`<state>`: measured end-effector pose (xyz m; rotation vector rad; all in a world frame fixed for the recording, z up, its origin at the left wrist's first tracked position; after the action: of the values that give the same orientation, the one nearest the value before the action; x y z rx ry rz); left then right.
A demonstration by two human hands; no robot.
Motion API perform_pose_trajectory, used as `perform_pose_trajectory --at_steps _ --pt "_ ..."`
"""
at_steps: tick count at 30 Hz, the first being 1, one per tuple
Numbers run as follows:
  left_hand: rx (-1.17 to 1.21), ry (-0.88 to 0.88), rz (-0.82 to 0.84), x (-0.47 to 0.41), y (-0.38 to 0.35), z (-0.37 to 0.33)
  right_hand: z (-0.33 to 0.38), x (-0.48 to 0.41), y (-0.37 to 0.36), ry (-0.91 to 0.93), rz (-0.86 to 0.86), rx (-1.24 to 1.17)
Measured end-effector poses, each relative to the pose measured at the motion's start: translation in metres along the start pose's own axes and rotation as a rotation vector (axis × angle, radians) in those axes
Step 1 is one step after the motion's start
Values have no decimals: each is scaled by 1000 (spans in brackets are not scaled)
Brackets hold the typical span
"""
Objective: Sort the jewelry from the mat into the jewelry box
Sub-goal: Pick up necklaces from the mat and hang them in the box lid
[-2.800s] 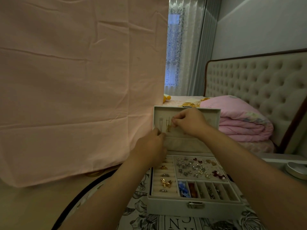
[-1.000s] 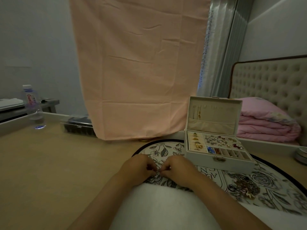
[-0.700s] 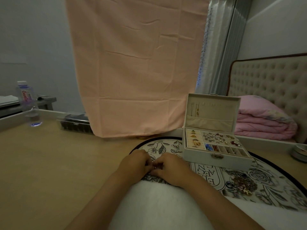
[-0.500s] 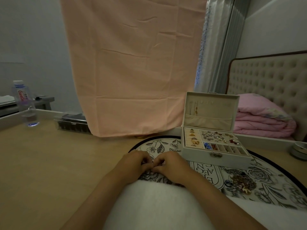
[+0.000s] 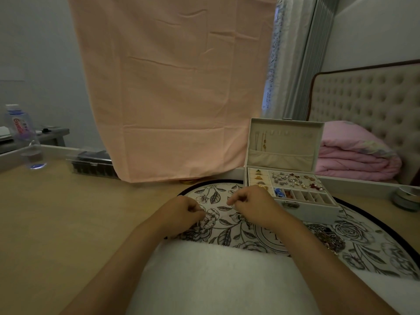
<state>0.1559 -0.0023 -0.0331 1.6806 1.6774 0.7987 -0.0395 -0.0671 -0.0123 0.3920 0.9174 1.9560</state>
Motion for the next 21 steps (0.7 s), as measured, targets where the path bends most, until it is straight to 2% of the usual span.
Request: perform_pose_trajectory --at_steps 5,7,9,11,13,18,21 --pt "213 -41 14 -4 2 -13 -8 5 -3 -99 243 259" --pt "220 -77 34 -6 1 -27 -4 6 -1 -86 257 291" --pt "194 -109 55 -8 2 -44 4 7 6 -43 182 124" --pt "194 -139 84 -12 4 -60 15 10 11 -1 165 -221" --pt "207 -155 94 -18 9 -74 22 13 21 30 153 -438" --pt "187 -166 102 -38 23 -104 18 18 58 -2 160 -506" --pt "180 -168 135 -49 28 -119 7 14 85 -47 102 -436"
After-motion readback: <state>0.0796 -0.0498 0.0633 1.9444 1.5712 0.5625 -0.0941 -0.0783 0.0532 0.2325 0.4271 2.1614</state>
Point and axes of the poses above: each hand's wrist, its own x-axis away from the middle knuckle, its own y-axis out of the back of the hand, z = x × y, the point moved 5 cm from there along -x, towards the middle knuckle, and after that the axes turned 6 degrees about z, right-handed, at the moved point
